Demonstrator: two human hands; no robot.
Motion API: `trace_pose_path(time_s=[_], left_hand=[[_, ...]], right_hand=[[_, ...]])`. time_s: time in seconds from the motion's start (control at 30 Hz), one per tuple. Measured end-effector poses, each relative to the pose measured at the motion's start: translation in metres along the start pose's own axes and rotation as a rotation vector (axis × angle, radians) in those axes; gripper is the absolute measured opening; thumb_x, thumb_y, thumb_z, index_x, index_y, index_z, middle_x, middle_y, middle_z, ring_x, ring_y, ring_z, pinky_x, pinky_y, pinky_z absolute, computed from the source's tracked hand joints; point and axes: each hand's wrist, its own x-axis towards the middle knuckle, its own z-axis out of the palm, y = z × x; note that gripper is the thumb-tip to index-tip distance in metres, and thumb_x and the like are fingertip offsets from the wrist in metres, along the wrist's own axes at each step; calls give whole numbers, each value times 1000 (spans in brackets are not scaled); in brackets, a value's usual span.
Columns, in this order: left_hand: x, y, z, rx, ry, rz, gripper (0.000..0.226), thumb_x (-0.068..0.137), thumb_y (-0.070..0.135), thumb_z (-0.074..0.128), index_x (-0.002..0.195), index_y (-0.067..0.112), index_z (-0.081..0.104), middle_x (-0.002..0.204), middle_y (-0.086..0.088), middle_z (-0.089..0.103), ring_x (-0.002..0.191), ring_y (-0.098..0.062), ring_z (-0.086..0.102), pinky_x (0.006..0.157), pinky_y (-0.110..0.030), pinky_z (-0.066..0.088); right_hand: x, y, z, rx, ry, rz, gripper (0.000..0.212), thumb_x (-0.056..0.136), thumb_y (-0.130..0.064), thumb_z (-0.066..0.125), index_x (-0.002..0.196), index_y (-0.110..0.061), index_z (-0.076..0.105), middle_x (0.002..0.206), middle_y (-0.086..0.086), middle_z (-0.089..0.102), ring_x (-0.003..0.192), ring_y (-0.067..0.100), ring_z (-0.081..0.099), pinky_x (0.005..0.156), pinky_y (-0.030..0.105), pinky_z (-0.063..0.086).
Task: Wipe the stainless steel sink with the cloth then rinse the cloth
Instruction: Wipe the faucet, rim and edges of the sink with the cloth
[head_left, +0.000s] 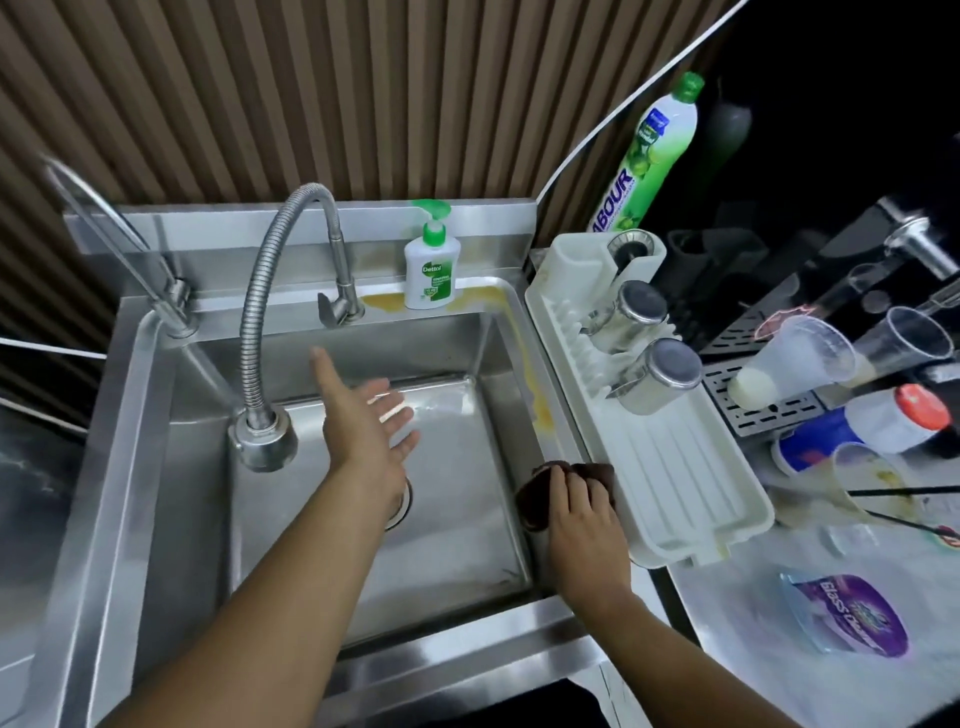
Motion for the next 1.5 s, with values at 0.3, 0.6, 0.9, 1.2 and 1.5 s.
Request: trace_pose_path(time_s=[0.3, 0.6, 0.9, 1.2, 1.5], left_hand=[[52, 62, 37, 362, 151, 556, 58, 85, 42, 71, 134, 19, 50, 121, 0, 62, 108, -19, 61, 95, -34, 48], [112, 87, 69, 623, 251, 741, 68, 92, 40, 63, 151, 19, 36, 152, -4, 44, 136, -25, 48, 112, -41, 41], [143, 85, 81, 679, 271, 795, 27, 97, 35, 49, 117, 18, 55, 101, 2, 63, 94, -30, 62, 87, -43, 53], [151, 98, 63, 911, 206, 877, 26, 103, 33, 44, 110, 12, 56, 107, -10, 66, 92, -30, 55, 74, -32, 35], [156, 101, 54, 927, 124, 890, 26, 103, 36, 43, 107, 13, 55, 104, -8, 67, 89, -30, 56, 73, -33, 36]], right_hand=[[54, -15, 18, -22, -116, -4, 85, 67, -12, 83, 142, 10, 50, 142, 28, 55, 132, 43, 54, 104, 53, 48], [143, -31, 13, -30, -106, -17, 75, 96, -17, 44, 159, 4, 7, 166, 24, 17, 155, 39, 14, 124, 51, 16], [187, -37, 4, -10, -84, -49, 73, 89, -15, 47, 156, 5, 26, 160, 23, 33, 150, 40, 29, 120, 52, 25], [77, -13, 22, 2, 36, -51, 67, 80, -12, 32, 141, 3, 54, 141, 22, 57, 130, 41, 56, 106, 53, 46], [62, -14, 29, -15, 45, 19, 68, 81, -11, 52, 148, 1, 45, 148, 20, 51, 137, 39, 48, 109, 55, 40]])
